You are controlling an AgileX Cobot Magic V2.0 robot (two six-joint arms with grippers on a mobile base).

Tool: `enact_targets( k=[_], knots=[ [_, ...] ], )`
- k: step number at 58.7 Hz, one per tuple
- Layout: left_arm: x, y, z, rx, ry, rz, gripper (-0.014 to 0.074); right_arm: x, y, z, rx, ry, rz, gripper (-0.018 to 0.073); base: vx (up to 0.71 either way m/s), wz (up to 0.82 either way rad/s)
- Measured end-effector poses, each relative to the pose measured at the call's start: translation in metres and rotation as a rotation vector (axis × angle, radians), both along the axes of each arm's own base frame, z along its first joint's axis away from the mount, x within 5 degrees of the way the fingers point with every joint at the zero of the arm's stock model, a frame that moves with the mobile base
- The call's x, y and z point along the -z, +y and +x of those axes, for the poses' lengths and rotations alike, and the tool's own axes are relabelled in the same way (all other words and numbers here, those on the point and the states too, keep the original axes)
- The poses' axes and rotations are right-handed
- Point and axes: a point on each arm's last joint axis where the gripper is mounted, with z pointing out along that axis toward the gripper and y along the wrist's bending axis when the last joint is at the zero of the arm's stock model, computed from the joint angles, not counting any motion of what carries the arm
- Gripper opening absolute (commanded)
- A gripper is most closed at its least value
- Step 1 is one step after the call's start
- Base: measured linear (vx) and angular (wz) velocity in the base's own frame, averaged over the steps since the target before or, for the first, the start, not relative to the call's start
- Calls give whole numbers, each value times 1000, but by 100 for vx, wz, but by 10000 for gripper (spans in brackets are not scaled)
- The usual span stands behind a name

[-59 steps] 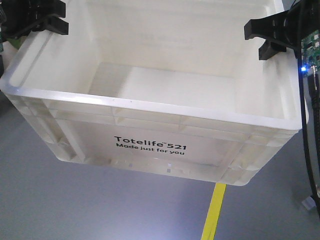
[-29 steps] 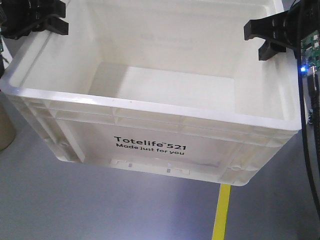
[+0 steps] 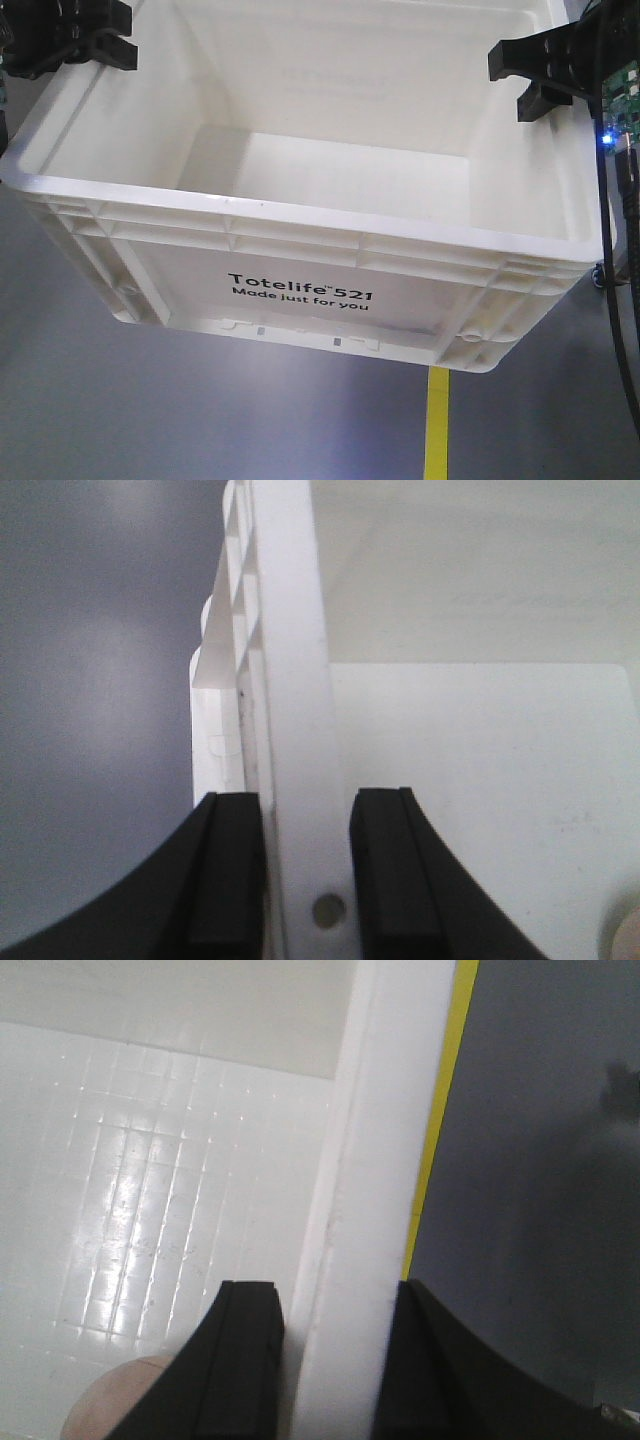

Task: Place moving items into box and shelve
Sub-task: 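Keep holding the crate while the base drives toward the blue shelving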

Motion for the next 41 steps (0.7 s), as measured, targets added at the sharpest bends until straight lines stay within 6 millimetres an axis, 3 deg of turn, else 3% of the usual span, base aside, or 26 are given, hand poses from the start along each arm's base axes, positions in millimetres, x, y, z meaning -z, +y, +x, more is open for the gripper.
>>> enact_targets(
  k=[41],
  knots=[
    [0, 0, 0, 0, 1, -2, 0, 0, 0, 0, 1, -1, 0, -4, 57, -16]
  ],
)
